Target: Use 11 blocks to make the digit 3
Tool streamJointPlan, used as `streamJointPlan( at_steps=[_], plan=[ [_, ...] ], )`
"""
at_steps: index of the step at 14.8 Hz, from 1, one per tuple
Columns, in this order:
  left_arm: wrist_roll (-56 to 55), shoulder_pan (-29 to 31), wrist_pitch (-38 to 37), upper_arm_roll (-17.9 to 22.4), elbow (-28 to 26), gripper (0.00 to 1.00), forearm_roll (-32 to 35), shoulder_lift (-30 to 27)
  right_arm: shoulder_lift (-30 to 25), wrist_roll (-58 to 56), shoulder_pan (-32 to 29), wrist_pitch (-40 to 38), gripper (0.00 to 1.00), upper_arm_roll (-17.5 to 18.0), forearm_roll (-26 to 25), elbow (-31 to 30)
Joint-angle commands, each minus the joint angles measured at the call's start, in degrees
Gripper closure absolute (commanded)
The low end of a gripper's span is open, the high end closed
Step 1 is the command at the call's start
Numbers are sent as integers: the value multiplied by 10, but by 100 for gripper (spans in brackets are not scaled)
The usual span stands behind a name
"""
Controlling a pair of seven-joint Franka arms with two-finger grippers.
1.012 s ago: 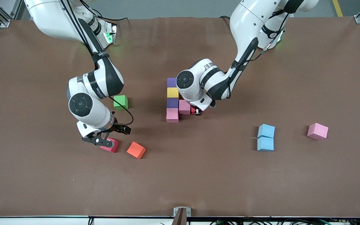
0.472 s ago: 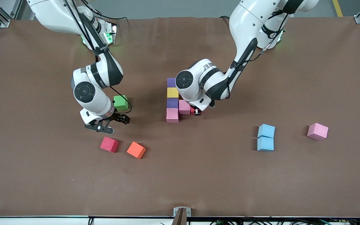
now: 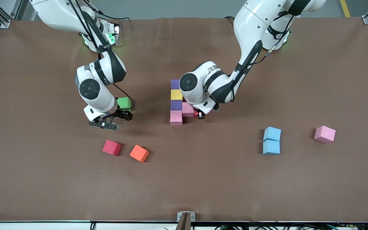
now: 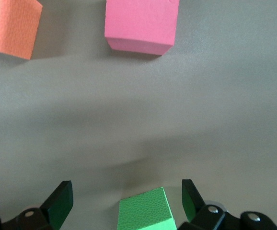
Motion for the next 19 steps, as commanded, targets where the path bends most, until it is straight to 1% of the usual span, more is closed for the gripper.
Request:
streamJointPlan(
  at_steps=[1,5,8,12,14,16,19],
  plan=[
    [1,-10,3,2,9,0,17,3,-27,-14,-3,10,0,4,-9,-36],
    [16,-10,-2,1,9,0,17,-9,-26,-15,-4,10,0,4,-9,-37],
    [27,-10,-31,1,9,0,17,-41,-23,-15,-7,22,0,4,-9,-35],
    [72,-1,-72,2,9,0,15,-91,-17,-14,-9,45,0,4,-9,-28],
    [115,10,-83,4,9,0,14,-114,9,-14,-21,36,0,2,-9,23],
    [158,30,-83,4,16,0,15,-119,39,-18,-35,35,0,2,-9,73],
    [245,62,-84,5,42,0,13,-118,90,-22,-45,36,0,-2,-18,138]
  ],
)
